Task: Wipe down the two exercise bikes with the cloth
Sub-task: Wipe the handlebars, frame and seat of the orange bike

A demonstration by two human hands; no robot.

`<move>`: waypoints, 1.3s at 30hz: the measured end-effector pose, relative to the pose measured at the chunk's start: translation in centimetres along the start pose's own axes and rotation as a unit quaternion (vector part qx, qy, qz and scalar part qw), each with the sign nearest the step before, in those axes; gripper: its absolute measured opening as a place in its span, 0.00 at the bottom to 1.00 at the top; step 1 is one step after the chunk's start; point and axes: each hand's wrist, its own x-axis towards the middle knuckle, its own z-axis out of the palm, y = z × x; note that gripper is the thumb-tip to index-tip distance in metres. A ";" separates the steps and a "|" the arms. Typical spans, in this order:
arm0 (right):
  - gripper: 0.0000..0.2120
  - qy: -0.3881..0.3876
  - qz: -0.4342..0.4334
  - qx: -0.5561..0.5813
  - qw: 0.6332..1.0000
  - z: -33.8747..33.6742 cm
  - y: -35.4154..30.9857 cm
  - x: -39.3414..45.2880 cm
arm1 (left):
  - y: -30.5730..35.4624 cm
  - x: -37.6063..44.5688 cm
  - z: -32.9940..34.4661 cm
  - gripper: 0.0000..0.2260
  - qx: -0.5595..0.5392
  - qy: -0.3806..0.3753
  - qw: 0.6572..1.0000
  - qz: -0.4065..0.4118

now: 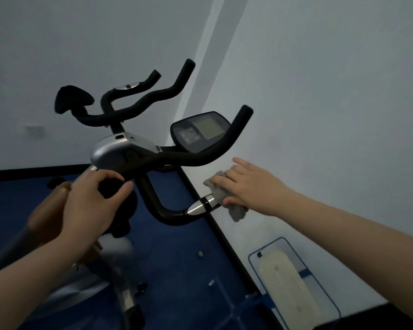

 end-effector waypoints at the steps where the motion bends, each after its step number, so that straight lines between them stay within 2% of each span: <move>1: 0.30 0.005 0.015 0.020 1.000 -0.1 -0.9 0.5 | 0.0 0.0 0.0 0.07 -0.001 0.001 1.000 -0.002; 3: 0.26 0.018 0.054 0.097 0.994 -0.3 -3.3 1.8 | 0.1 0.0 0.0 0.07 -0.008 0.002 1.000 -0.004; 6: 0.18 0.031 0.061 0.172 0.983 -0.9 -8.3 4.9 | 0.6 -0.2 -0.2 0.06 -0.018 0.015 1.000 -0.014; 10: 0.20 0.006 0.177 0.246 0.953 -2.4 -14.0 9.2 | 0.8 -0.3 -0.2 0.06 -0.022 0.016 1.000 -0.011; 13: 0.20 -0.052 0.219 0.312 0.923 -2.8 -13.6 10.7 | 0.7 -0.4 -0.2 0.07 -0.023 0.020 0.999 -0.012; 15: 0.17 -0.094 0.195 0.339 0.915 -3.4 -12.7 12.0 | 0.7 -0.3 -0.1 0.07 -0.027 0.022 0.999 -0.011; 18: 0.25 -0.138 0.187 0.371 0.899 -4.7 -11.9 14.4 | 0.8 -0.3 -0.1 0.06 -0.030 0.019 0.999 -0.012; 22: 0.23 -0.100 0.252 0.362 0.892 -4.7 -13.3 13.9 | 0.7 -0.3 -0.3 0.06 -0.028 0.002 1.000 -0.009; 24: 0.24 -0.052 0.245 0.288 0.924 -4.4 -14.2 11.1 | 0.7 -0.3 -0.4 0.07 -0.031 -0.007 0.999 -0.011; 26: 0.25 -0.017 0.196 0.234 0.952 -3.5 -14.5 8.5 | 0.8 -0.3 -0.4 0.07 -0.036 -0.005 0.999 -0.017; 29: 0.24 -0.047 0.200 0.278 0.938 -3.4 -14.0 8.3 | 0.9 -0.4 -0.3 0.06 -0.033 0.007 0.999 -0.020; 32: 0.23 -0.131 0.239 0.364 0.891 -4.7 -13.4 11.5 | 0.9 -0.3 -0.3 0.06 -0.036 0.003 0.999 -0.015; 35: 0.23 -0.135 0.250 0.408 0.868 -5.1 -13.4 11.8 | 0.7 -0.3 -0.4 0.07 -0.034 -0.004 0.999 -0.004; 36: 0.23 -0.124 0.258 0.403 0.869 -5.0 -13.5 11.1 | 0.7 -0.3 -0.4 0.06 -0.033 -0.006 0.999 0.000; 39: 0.23 -0.120 0.223 0.327 0.911 -4.1 -14.5 9.6 | 0.7 -0.3 -0.4 0.06 -0.033 -0.004 0.999 -0.001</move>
